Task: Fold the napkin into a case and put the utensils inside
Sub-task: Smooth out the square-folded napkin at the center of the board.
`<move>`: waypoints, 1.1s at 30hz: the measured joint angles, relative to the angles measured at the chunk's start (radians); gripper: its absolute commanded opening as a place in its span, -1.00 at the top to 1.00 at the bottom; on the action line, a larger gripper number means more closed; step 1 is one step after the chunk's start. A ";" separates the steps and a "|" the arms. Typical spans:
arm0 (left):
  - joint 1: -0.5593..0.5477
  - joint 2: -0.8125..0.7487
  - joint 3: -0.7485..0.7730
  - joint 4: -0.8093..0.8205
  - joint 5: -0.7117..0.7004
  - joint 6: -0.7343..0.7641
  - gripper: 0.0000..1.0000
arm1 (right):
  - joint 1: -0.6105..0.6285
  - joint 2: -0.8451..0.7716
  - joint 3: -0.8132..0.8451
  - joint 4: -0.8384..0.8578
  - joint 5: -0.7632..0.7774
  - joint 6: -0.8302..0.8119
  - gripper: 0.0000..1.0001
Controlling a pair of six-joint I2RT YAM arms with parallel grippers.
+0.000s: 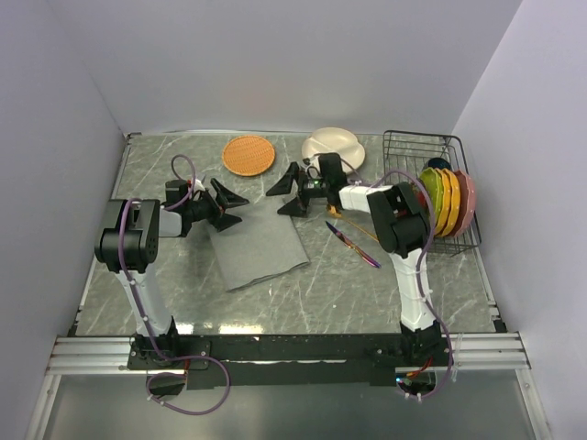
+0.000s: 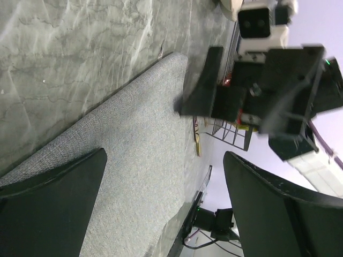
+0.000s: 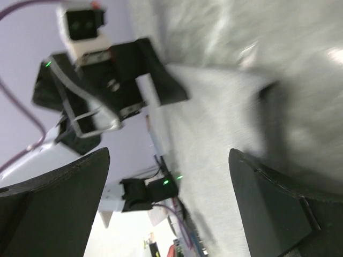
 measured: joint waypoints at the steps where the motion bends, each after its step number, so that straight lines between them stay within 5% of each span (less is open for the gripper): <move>1: 0.000 0.000 0.000 0.000 0.000 0.000 -0.99 | 0.008 -0.017 -0.021 0.024 -0.004 0.021 -1.00; 10: 0.000 0.000 0.000 0.000 -0.001 0.005 -0.99 | 0.141 -0.074 -0.155 0.274 -0.020 0.228 -1.00; 18: 0.000 0.000 0.000 -0.003 -0.001 0.012 -0.99 | 0.102 -0.003 -0.185 0.351 -0.009 0.267 -1.00; 25: 0.000 0.000 0.000 -0.006 0.000 0.019 -0.99 | 0.065 -0.018 -0.223 0.366 -0.013 0.234 -1.00; 33: 0.000 0.000 0.000 -0.004 0.002 0.018 -0.99 | 0.050 -0.107 -0.260 0.201 -0.015 0.093 -1.00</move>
